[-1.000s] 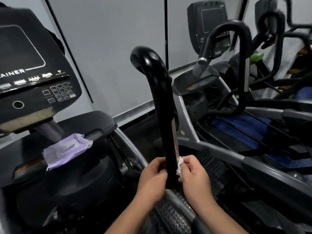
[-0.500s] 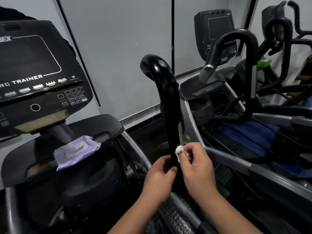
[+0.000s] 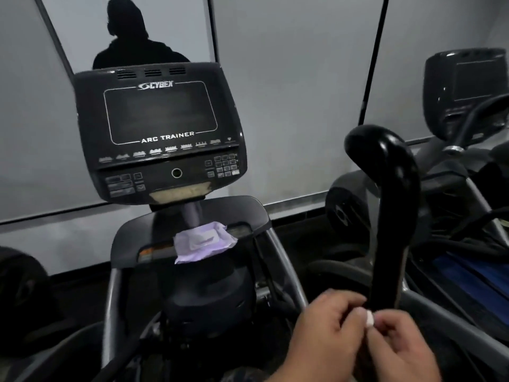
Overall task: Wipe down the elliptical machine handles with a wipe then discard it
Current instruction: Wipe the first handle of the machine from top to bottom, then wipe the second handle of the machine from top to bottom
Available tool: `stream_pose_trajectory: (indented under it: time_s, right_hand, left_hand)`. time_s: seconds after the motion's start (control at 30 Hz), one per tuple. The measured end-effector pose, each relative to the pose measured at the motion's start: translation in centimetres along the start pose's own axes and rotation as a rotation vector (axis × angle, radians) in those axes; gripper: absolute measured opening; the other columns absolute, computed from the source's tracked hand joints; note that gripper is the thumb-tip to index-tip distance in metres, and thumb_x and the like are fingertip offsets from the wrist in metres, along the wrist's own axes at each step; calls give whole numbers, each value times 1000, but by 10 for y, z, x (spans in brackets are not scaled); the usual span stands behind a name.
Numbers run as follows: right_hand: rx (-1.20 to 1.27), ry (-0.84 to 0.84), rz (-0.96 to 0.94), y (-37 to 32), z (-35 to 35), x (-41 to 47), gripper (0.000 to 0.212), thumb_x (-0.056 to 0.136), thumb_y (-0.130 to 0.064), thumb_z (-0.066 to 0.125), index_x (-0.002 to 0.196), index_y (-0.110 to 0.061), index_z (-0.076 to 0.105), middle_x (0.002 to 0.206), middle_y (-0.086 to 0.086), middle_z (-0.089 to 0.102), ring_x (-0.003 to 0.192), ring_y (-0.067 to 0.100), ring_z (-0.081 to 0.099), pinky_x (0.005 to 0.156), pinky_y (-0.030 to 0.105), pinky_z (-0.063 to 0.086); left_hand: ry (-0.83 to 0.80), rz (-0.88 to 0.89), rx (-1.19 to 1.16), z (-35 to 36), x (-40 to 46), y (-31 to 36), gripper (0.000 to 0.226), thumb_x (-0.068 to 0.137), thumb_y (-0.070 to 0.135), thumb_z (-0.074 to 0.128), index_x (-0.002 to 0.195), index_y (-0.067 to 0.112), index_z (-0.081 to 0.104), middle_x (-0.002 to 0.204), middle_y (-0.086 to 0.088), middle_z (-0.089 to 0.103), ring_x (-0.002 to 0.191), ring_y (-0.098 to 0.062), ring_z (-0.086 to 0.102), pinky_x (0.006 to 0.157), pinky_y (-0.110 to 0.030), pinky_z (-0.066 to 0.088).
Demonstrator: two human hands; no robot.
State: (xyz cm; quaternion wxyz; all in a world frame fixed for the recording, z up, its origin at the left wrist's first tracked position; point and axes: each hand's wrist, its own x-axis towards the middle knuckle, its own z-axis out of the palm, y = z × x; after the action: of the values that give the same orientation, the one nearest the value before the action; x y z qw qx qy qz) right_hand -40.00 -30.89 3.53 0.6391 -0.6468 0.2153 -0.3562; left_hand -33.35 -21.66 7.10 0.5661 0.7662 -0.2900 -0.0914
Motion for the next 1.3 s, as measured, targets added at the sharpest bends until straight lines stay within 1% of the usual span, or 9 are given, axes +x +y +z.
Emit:
stream_pose_trajectory:
  time_s: [0.13,0.23,0.3,0.43,0.53,0.7,0.9,1.13,1.3]
  right_hand:
    - [204,42,-142,-52,12,29,35,92,11,57,78,-20,63,67,0,70,61,6,60,59,12,50]
    - [374,-21,-148,-91,31,39,30,97,0,56,80,-24,64,79,4,72,72,11,67,65,17,57]
    - [417,-83,-125,-109,53,37,30,98,-1,55,82,-24,63,88,13,73,77,19,69,64,24,60]
    - [446,-266,-178,-143,119,9,15,78,-34,73,87,-27,63,98,31,65,86,40,65,80,50,55]
    - [473,-527,-218,-154,174,-18,20,92,-10,69,93,-30,65,91,9,72,83,28,70,73,36,60]
    - [468,-930,-358,-171,261,-86,31,86,-2,69,99,-30,64,91,4,72,79,16,67,71,29,58]
    - [510,-1184,-273,-167,336,-155,31,86,-3,65,97,-32,62,88,-2,70,79,11,65,70,29,56]
    - [339,-1203,-387,-160,383,-173,16,89,-21,70,86,-28,56,76,2,62,69,28,56,65,52,55]
    - [168,-1072,-789,-158,403,-170,17,92,-14,67,92,-27,57,84,-9,51,68,9,46,61,32,44]
  left_hand:
    - [42,202,-116,-17,18,43,23,91,34,56,106,28,73,105,8,70,101,-6,66,93,-33,53]
    - [102,293,-109,-37,23,66,24,95,19,59,114,20,73,111,6,69,106,-7,65,95,-36,54]
    - [196,357,-59,-59,20,72,26,94,14,61,116,20,72,112,6,69,108,-5,63,97,-33,52]
    - [464,519,106,-126,-2,75,28,92,6,63,118,12,71,106,-1,69,102,-16,63,91,-40,51]
    - [686,568,214,-186,-34,68,26,91,3,62,116,6,71,103,-6,68,98,-24,63,87,-45,52]
    - [997,498,385,-276,-103,53,27,85,-8,61,105,7,72,96,-3,66,94,-18,63,84,-34,51]
    - [1184,296,496,-340,-172,35,35,86,-1,57,99,27,72,92,8,68,91,-20,65,82,-47,52]
    - [1328,158,439,-375,-193,17,24,93,4,59,98,22,75,92,8,68,93,-15,65,86,-40,54]
    - [1380,120,436,-384,-196,11,30,93,2,58,98,28,71,96,9,66,96,-9,64,86,-20,49]
